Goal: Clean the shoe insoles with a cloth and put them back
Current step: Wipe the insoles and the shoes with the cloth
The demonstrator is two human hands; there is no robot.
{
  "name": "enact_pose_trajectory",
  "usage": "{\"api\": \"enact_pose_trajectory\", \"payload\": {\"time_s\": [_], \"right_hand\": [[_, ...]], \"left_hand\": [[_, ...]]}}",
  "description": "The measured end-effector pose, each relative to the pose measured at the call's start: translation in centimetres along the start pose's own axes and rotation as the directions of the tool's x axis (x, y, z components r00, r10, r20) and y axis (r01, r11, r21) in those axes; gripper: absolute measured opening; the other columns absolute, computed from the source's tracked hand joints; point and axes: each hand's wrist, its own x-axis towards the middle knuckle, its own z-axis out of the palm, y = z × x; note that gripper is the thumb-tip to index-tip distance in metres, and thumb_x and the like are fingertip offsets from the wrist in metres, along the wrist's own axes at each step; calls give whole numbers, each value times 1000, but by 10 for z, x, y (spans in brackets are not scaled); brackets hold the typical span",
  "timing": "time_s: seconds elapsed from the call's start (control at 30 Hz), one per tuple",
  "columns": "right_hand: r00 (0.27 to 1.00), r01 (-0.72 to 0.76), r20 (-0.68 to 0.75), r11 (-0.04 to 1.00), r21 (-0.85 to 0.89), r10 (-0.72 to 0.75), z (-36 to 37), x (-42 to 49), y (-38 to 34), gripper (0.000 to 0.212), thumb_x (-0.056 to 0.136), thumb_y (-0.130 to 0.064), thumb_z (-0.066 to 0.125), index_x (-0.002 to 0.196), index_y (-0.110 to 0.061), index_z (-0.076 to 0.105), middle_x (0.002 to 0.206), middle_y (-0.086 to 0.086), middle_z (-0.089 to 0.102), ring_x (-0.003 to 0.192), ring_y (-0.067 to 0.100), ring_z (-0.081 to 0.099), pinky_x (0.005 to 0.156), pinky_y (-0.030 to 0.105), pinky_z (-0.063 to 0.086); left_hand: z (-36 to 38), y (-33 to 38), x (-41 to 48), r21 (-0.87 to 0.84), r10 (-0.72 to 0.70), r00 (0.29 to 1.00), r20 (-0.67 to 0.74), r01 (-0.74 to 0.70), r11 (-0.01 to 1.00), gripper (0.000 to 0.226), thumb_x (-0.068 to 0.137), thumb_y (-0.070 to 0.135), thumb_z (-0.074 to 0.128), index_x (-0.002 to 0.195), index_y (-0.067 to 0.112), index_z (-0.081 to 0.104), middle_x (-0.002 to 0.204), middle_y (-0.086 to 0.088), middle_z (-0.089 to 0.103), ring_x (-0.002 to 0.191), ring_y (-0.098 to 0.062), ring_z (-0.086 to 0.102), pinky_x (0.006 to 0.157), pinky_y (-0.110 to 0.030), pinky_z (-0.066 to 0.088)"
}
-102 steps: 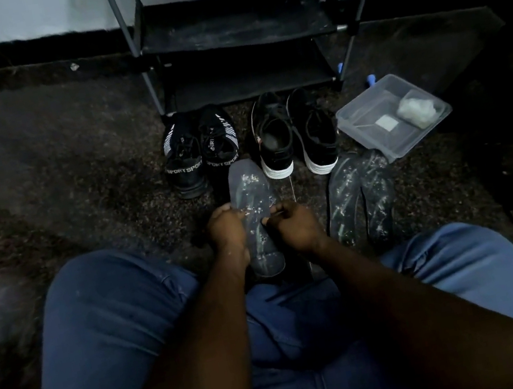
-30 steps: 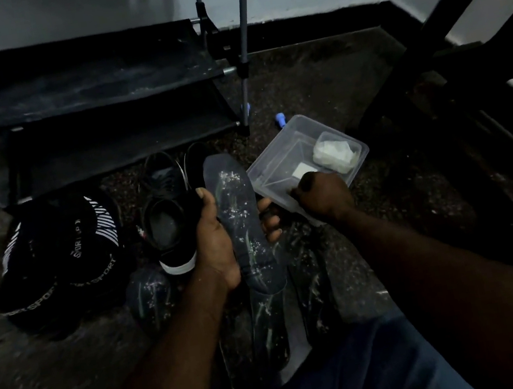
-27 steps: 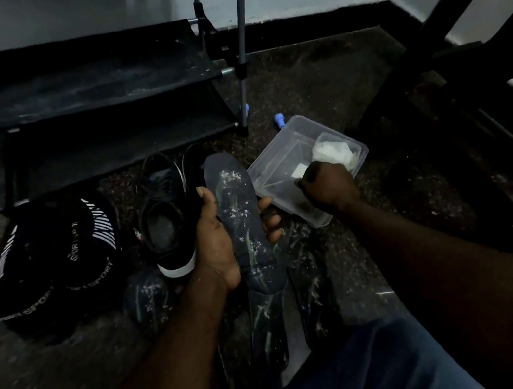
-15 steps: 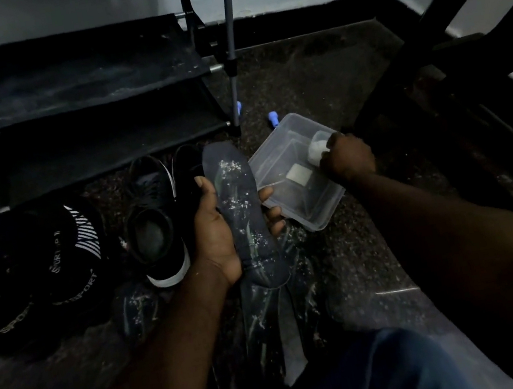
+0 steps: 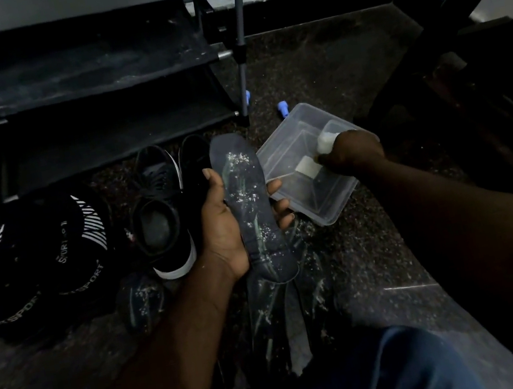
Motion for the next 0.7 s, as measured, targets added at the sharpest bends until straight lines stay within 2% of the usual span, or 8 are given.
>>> {"api": "enact_pose_trajectory", "payload": {"time_s": [0.1,0.27,0.43,0.5,0.57,0.7], "right_hand": [[998,12,-66,998,55,-8,1,-3,3,58,95,-55,63,125,-6,66,126,17,66,119,35,60,94,39,47],[955,-13,-289,979,204,73,1,-19,5,56,95,-56,58,121,-7,70,126,17,64,112,36,63,87,37,49],[855,170,-515,904,393,63,-5,-44,-4,36,90,-40,72,115,-13,74,117,10,70,104,30,67,89,40,54],[855,156,-496,838,524,151,-7,-51,-9,30,85,-36,77,108,-18,76,111,4,72,100,24,69,91,38,54],[862,142,-458,765,628,217,-11,-60,-15,20,83,-33,79,99,-23,76,102,-3,74,94,17,70,90,37,56],[884,169,-408,660,732,227,-20,-87,-30,9,84,-25,80,90,-20,74,86,-10,71,85,10,68,85,30,54]], "left_hand": [[0,0,-2,-5,5,1000,1,-5,1000,91,91,84,31,132,10,64,119,-17,69,88,-32,68,81,-48,58],[1,1,-6,-2,13,1000,-21,-13,1000,91,90,84,32,129,9,67,121,-17,69,88,-33,67,81,-48,59],[7,3,-12,40,4,1000,-15,-3,999,94,89,85,30,104,7,81,112,-15,71,89,-30,66,83,-46,57],[10,3,-15,38,4,1000,-19,-4,999,94,89,85,32,105,6,80,112,-15,71,89,-30,66,82,-46,57],[14,3,-20,27,18,999,-28,-17,999,94,89,84,34,117,5,75,116,-16,70,88,-30,66,81,-47,58],[22,5,-34,56,54,997,-54,-51,997,98,90,84,32,138,3,59,122,-19,68,88,-31,67,77,-46,60]]}}
